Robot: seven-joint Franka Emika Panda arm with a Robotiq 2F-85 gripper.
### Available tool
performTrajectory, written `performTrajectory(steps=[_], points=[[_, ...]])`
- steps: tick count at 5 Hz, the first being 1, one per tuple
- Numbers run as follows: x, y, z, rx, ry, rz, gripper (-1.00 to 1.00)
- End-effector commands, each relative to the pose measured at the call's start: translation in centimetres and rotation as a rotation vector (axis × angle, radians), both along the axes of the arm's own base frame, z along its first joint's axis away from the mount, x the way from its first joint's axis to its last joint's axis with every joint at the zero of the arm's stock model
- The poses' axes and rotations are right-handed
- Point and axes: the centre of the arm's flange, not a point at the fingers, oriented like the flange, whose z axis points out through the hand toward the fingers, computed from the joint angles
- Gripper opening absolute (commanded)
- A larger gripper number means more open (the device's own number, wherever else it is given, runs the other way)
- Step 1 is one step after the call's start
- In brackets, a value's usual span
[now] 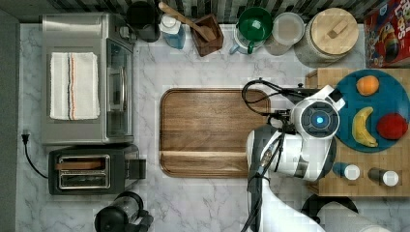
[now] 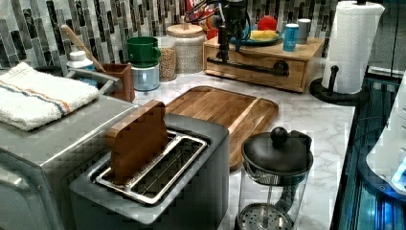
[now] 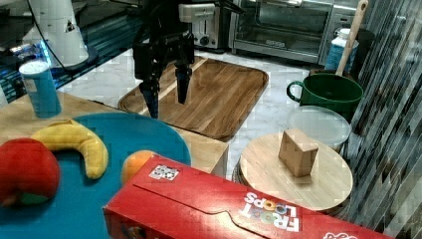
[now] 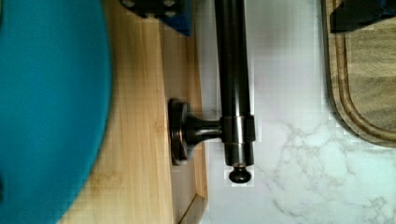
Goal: Open the drawer.
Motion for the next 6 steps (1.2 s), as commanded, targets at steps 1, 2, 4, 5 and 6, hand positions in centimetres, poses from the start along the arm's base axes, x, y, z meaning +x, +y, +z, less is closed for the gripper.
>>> performTrajectory(steps=[1, 2, 4, 5, 6], points=[[-1.0, 0.2, -3.7, 0.01, 0.025, -0.04, 1.0], [-1.1, -0.6, -4.5, 0.059, -0.005, -0.022, 1.0], [-1.0, -1.2, -6.4, 0.098, -0.045, -0.026, 1.0], [-0.6, -1.0, -6.2, 0.116, -0.025, -0.036, 1.0], [-0.8, 1.1, -5.0, 0.12, -0.001, -0.085, 1.0]])
